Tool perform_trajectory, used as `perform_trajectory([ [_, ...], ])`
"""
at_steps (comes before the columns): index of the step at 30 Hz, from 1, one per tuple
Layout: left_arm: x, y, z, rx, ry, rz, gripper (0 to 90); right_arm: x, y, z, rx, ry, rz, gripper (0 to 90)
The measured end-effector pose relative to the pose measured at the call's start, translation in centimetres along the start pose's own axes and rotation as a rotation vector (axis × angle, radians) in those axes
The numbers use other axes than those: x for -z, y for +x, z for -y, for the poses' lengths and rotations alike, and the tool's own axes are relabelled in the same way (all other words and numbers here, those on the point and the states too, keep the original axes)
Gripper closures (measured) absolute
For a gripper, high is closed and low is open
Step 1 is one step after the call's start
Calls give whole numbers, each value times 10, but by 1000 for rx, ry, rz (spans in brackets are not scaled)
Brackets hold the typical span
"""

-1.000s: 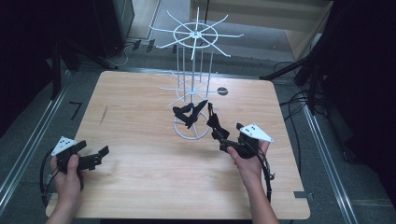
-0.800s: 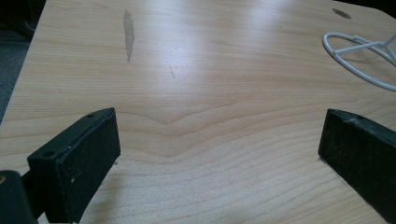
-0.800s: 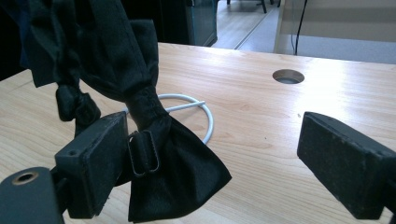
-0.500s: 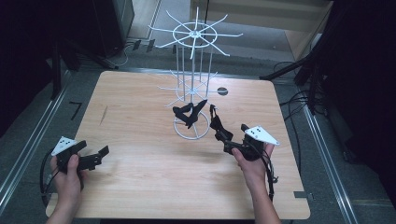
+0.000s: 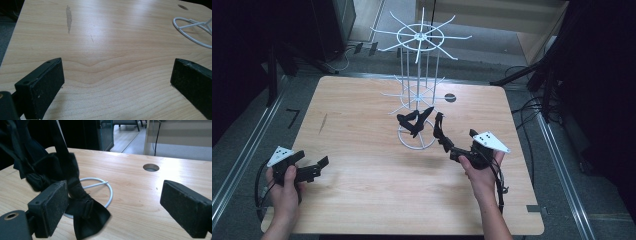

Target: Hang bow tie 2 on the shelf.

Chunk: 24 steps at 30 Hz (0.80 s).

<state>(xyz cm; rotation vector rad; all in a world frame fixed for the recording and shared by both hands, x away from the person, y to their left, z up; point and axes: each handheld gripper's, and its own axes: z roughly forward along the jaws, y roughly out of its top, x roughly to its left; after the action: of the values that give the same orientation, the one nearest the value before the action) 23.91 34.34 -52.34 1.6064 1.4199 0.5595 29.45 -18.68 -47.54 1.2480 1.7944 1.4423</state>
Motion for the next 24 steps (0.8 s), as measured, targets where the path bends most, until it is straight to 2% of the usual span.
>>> perform_trajectory([
  [15,0,0,0,0,0,0,0,2,-2,6,4,17,9,88],
  [24,0,0,0,0,0,0,0,11,-14,19,-11,28,28,89],
])
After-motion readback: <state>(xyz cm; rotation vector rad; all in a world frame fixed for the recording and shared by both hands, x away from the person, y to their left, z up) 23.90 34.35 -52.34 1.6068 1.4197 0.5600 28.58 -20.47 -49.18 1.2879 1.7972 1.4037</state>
